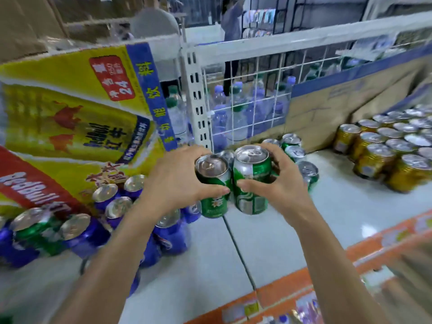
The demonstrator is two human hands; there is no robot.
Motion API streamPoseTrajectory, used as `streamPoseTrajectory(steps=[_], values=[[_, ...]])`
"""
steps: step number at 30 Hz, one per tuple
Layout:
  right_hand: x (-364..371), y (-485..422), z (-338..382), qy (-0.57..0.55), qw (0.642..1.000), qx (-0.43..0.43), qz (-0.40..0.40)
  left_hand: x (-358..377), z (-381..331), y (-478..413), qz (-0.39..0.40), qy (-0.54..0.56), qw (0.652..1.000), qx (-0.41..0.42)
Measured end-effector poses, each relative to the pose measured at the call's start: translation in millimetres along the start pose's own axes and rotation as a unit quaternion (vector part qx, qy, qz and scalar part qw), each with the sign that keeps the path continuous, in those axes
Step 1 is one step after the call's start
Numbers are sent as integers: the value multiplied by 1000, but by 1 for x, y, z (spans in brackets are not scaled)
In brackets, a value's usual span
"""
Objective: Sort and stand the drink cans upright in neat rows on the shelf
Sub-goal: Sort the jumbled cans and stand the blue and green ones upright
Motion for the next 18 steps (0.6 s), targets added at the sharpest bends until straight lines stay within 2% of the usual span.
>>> streamPoseTrajectory(steps=[5, 9, 11, 13, 15, 18], values=[[-61, 1, -31, 44, 998, 4, 37, 59, -52, -29, 60, -20, 997, 37], [-87, -2, -56, 143, 986, -1, 81, 98, -77, -44, 106, -71, 991, 46], [-88, -5, -66, 233, 963, -20, 133, 115, -82, -49, 130, -105, 985, 42], [-79, -7, -72, 312, 925, -59, 206, 128, -80, -52, 148, -131, 980, 23], [-72, -12, -74, 344, 898, -77, 263, 132, -76, -52, 152, -128, 980, -9], [-72, -25, -76, 350, 884, -83, 299, 135, -76, -47, 152, -102, 982, -49]])
Point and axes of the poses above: each hand's wrist, its own y-axis away from the middle knuckle, its own x-axis out of the palm, z = x × y, the point moved 7 cm from there along -y, towards the middle knuckle, and after that the axes turned 6 degrees about -y, right-handed, at the moved point
